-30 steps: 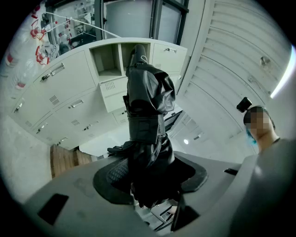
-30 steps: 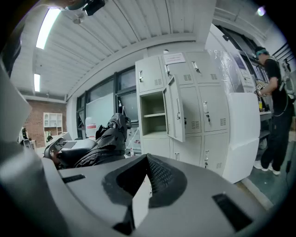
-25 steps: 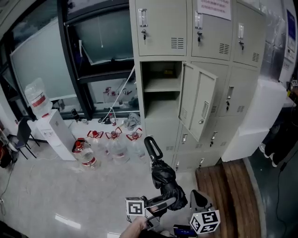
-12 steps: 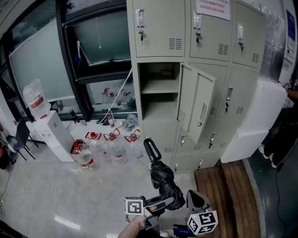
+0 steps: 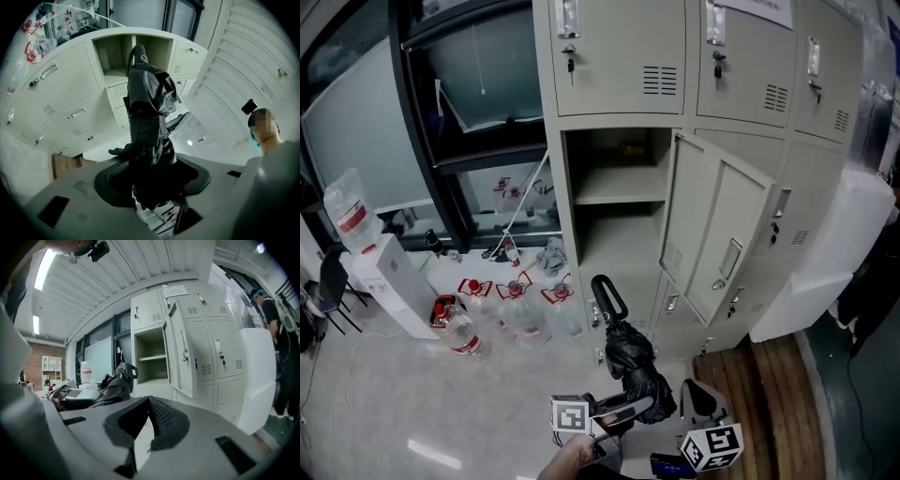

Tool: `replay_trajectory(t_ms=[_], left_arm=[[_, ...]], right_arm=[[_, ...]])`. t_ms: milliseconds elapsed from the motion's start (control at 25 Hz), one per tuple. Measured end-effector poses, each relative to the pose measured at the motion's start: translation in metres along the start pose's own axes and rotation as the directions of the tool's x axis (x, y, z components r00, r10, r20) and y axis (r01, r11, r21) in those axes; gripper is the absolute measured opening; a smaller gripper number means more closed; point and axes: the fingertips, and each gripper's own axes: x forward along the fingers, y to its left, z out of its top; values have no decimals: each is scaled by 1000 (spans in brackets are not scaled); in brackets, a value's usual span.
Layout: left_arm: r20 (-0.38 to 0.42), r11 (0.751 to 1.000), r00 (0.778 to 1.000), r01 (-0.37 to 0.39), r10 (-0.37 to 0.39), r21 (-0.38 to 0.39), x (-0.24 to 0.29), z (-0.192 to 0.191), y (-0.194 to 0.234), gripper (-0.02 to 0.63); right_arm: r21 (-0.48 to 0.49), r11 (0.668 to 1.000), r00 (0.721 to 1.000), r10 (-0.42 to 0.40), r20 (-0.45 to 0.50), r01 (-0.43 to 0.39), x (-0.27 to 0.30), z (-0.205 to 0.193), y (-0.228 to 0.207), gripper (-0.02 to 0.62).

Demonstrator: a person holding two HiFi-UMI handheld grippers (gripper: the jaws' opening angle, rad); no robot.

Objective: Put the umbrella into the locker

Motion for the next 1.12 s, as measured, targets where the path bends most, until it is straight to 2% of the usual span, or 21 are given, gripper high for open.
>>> replay_trajectory(t_ms=[240,480,680,880,1120], left_arm=[[-71,1000,997,-18,17,-14,22,94,54,224],[-122,1000,992,7,-8,-5,34,170,99,224],[-149,1000,989,0,-4,-24,37,196,130,224],[-172,999,985,21,-28,-45,49,208,133,224],[-164,996,986,30,-43,-81,54,219,138,224]], right_arm=[[12,1000,1000,-22,-1,22,114,31,-27,2],[27,999,999,-38,-15,38,202,43,-32,1],[27,996,996,-84,-30,84,232,46,-43,1],[21,993,992,-118,-48,119,243,44,-52,2],[20,993,992,-119,-46,121,252,49,-54,1]])
